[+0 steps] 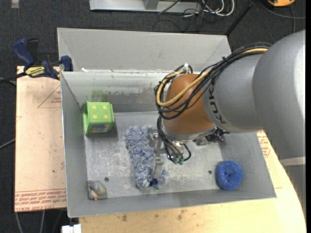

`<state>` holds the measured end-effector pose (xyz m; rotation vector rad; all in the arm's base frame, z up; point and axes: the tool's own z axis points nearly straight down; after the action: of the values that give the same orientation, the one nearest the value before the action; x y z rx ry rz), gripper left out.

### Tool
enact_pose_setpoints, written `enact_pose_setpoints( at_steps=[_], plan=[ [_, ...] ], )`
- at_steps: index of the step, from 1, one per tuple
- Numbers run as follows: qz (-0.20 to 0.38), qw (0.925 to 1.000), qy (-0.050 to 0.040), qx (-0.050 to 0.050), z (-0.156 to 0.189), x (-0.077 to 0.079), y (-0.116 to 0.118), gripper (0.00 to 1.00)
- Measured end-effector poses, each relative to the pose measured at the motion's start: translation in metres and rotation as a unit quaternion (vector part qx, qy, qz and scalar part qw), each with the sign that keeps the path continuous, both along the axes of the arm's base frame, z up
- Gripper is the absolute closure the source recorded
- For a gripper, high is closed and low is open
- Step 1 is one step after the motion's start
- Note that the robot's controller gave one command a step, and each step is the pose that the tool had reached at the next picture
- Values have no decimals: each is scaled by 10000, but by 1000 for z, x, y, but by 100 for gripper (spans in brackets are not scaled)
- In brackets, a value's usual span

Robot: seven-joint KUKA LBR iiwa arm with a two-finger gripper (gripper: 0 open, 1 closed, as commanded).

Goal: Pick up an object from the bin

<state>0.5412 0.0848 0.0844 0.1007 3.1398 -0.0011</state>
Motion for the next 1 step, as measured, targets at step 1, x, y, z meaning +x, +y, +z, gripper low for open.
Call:
enact_pose_setpoints(
  at_steps=[1],
  plan=[
    [-248,9997,14,-2,4,5,5,100]
  ],
)
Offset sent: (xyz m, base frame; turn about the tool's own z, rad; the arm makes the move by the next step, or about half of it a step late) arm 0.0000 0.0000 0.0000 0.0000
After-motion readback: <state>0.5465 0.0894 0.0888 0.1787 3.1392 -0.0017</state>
